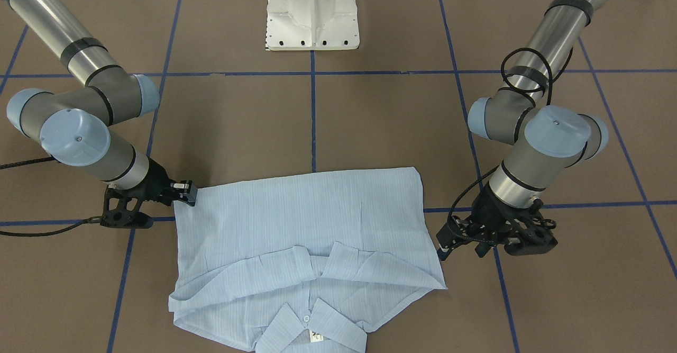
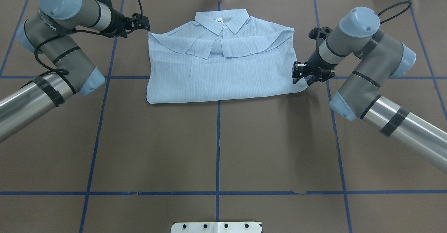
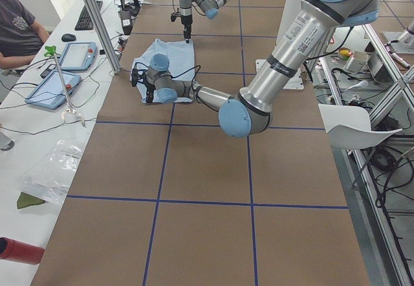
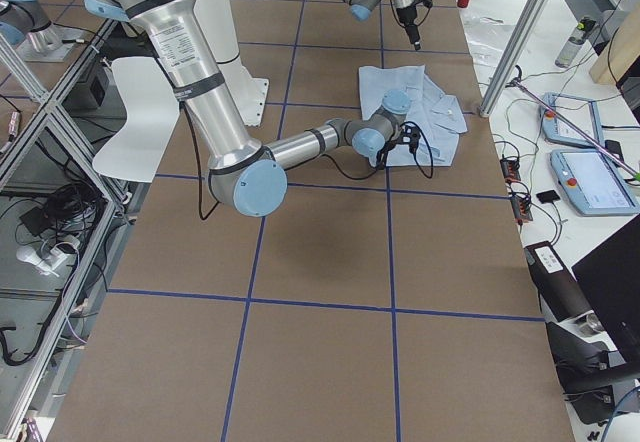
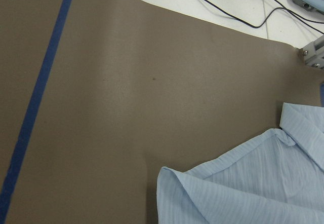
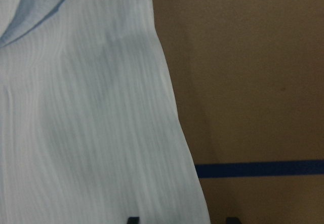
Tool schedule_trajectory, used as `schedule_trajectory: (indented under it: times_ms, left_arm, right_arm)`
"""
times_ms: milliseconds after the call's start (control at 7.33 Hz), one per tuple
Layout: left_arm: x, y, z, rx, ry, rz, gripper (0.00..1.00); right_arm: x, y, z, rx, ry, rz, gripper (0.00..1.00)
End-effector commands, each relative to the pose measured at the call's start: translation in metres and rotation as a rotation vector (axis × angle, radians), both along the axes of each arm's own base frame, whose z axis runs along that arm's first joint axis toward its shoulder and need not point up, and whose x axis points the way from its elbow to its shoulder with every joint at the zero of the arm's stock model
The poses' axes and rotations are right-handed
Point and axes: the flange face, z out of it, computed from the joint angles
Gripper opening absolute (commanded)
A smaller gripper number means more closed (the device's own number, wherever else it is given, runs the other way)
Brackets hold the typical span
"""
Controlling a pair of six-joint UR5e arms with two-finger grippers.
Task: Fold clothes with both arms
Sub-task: 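Grasp the folded shirt's side edge with the right gripper while the left gripper withdraws, then drag the folded shirt with the right gripper toward the robot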
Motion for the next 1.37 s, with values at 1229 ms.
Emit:
schedule_trajectory:
  times_ms: [1229]
  left_arm:
    - [-0.010, 0.009, -0.003, 0.012, 0.008, -0.005, 1.00]
  right_arm:
    - [0.154, 0.218, 0.009, -0.014, -0.115, -0.132, 0.00]
